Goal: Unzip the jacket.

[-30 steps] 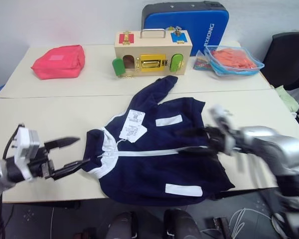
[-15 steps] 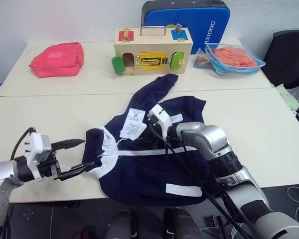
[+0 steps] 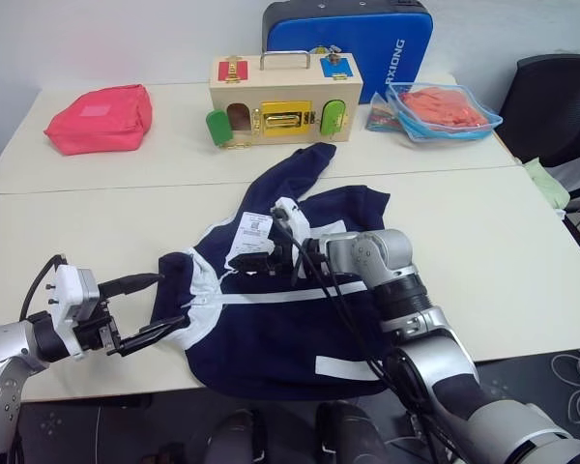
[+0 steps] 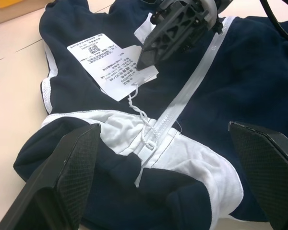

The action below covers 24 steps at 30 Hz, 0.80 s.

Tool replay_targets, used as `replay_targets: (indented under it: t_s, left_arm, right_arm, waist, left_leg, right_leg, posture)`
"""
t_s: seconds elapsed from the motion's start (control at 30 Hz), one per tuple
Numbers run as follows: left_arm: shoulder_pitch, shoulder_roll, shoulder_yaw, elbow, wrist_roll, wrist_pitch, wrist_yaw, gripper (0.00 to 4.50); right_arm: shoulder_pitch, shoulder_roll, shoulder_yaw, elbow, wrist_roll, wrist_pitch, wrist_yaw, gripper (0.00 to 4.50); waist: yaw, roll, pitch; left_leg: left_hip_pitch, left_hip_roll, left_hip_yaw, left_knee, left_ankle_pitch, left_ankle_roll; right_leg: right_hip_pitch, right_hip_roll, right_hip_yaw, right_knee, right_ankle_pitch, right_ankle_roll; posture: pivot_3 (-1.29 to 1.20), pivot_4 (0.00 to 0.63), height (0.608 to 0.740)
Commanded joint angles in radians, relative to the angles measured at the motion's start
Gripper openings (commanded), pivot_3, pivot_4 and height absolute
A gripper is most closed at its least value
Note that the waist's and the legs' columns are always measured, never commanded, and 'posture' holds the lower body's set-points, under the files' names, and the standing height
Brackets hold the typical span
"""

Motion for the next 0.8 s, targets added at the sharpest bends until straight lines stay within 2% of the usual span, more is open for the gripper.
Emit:
replay_targets:
  t_s: [0.03, 0.1, 0.23, 0.5, 0.67, 0.8]
  left_arm:
    - [-0.033, -0.006, -0.016, 0.035, 0.016, -0.038, -0.009, 4.49]
    - [-0.074, -0.012, -0.050, 0.087, 0.043, -0.068, -0.015, 4.50]
    - [-0.174, -0.023, -0.119, 0.201, 0.092, -0.133, -0.042, 4.50]
    - [-0.406, 0.000, -0.286, 0.501, 0.196, -0.274, -0.247, 4.50]
    - [-0.453, -0.005, -0.307, 0.536, 0.201, -0.312, -0.301, 4.50]
    - [-0.451, -0.010, -0.296, 0.513, 0.189, -0.311, -0.294, 4.50]
  right_arm:
    - [-0.023, 0.047, -0.003, 0.038, -0.010, -0.034, -0.016, 4.32]
    - [-0.031, 0.079, -0.018, 0.088, -0.021, -0.071, -0.036, 4.07]
    - [-0.032, 0.101, -0.036, 0.151, -0.040, -0.122, -0.045, 4.07]
    - [-0.005, 0.098, -0.064, 0.076, -0.005, -0.091, -0.033, 4.07]
    - [0.018, 0.110, -0.089, 0.034, 0.005, -0.114, -0.050, 4.07]
    - [0.055, 0.110, -0.100, -0.075, 0.055, -0.087, -0.034, 4.07]
  waist:
    - [-0.001, 0.000, 0.000]
    - [-0.003, 0.000, 0.000]
    - [-0.003, -0.001, 0.000]
    - [-0.002, -0.001, -0.001]
    - [-0.004, -0.001, -0.001]
    - [-0.003, -0.001, -0.001]
  left_leg:
    - [0.000, 0.000, 0.000, 0.000, 0.000, 0.000]
    - [0.000, 0.000, 0.000, 0.000, 0.000, 0.000]
    - [0.001, 0.000, 0.000, 0.000, 0.001, -0.001]
    - [0.000, 0.000, 0.001, 0.000, 0.001, -0.001]
    - [0.000, 0.000, 0.001, 0.000, 0.001, -0.001]
    - [0.000, 0.000, 0.001, 0.000, 0.001, -0.001]
  right_leg:
    - [0.000, 0.000, 0.000, 0.000, 0.000, 0.000]
    - [0.000, 0.000, 0.000, 0.000, 0.000, 0.000]
    - [0.000, 0.001, 0.000, 0.001, 0.000, 0.000]
    - [0.000, 0.001, 0.000, 0.001, 0.000, 0.000]
    - [-0.001, 0.001, 0.000, 0.001, 0.000, 0.000]
    - [-0.001, 0.001, 0.000, 0.001, 0.000, 0.000]
  posture:
    - [0.00, 0.150, 0.740]
    - [0.00, 0.150, 0.740]
    - [0.00, 0.150, 0.740]
    - [0.00, 0.150, 0.740]
    - [0.00, 0.150, 0.740]
    - [0.00, 0.150, 0.740]
